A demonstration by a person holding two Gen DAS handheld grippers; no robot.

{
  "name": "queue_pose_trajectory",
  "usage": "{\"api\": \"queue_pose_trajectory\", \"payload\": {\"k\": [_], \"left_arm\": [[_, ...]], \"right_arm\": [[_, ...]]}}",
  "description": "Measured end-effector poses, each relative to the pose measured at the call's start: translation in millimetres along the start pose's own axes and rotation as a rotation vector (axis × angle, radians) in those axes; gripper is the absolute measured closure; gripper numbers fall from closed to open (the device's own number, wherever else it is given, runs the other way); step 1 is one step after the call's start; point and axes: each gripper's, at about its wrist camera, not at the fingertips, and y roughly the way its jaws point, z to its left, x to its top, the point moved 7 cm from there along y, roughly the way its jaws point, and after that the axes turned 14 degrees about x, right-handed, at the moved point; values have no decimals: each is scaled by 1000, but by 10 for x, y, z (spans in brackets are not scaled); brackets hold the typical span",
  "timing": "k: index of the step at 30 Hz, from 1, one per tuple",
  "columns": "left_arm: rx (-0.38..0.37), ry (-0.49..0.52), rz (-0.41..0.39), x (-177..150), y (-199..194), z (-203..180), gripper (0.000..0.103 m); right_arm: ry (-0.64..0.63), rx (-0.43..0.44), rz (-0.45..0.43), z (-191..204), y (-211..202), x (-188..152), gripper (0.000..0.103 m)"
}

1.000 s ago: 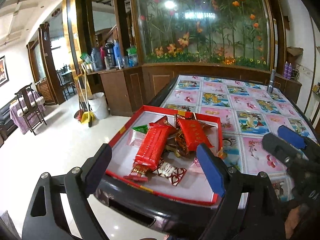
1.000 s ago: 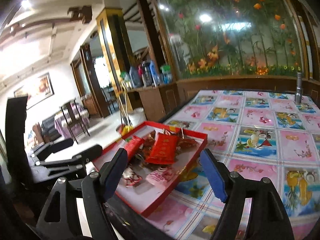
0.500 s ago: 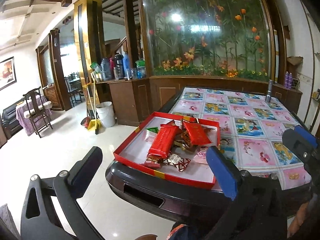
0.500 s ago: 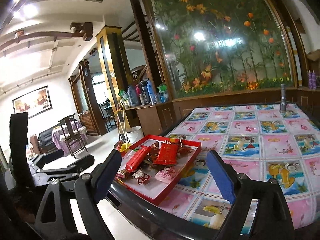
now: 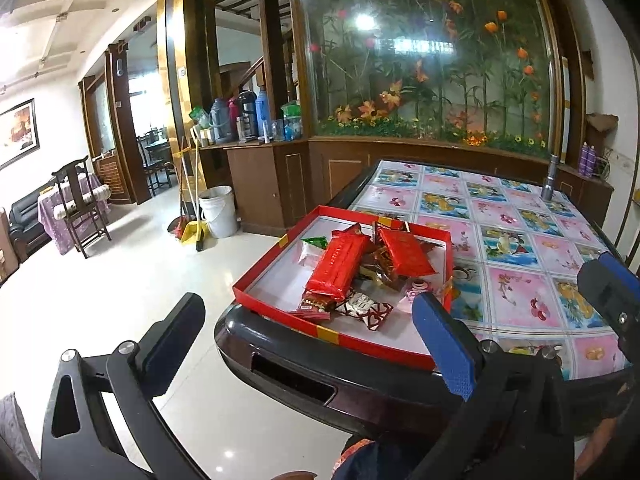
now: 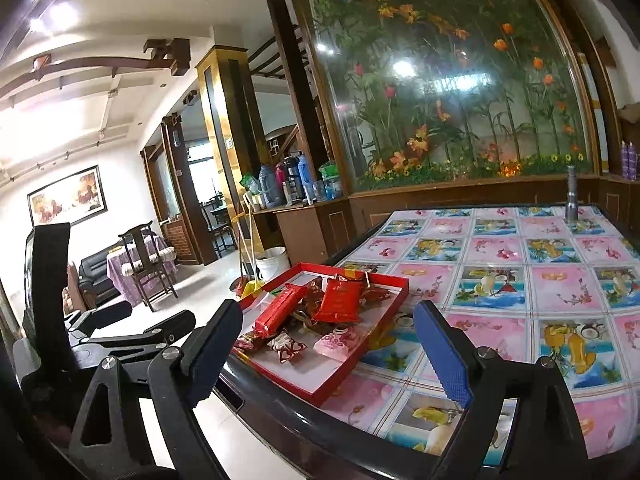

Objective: Organize snacks

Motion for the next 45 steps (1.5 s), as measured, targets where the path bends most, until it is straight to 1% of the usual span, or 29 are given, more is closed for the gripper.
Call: {"api": "queue_pose_trajectory", "payload": {"k": [3,7,13,18,31,37,45], "left_arm": [[3,-4,3,1,14,15,0],[7,-1,6,-18,22,18,0],[0,-3,-2,-48,2,62,0],[-2,-10,-4,-59,7,92,0],[-12,-19,-1,-50,9,129,0],[-39,-24,4,-38,11,135,0],[-45,-29,-3,-18,17,157,0]], "right_arm": [[-32,-1,2,67,8,-17,14],[-39,11,1,135,34,-40,14],[-58,-22,-26,229,10,-61,14],[-84,-14,-18,312,30,-74,14],[-72,0,3,289,67,-111,14],[-86,7,10,330,94,-136,14],[-72,17,16,331,115,-126,14]]}}
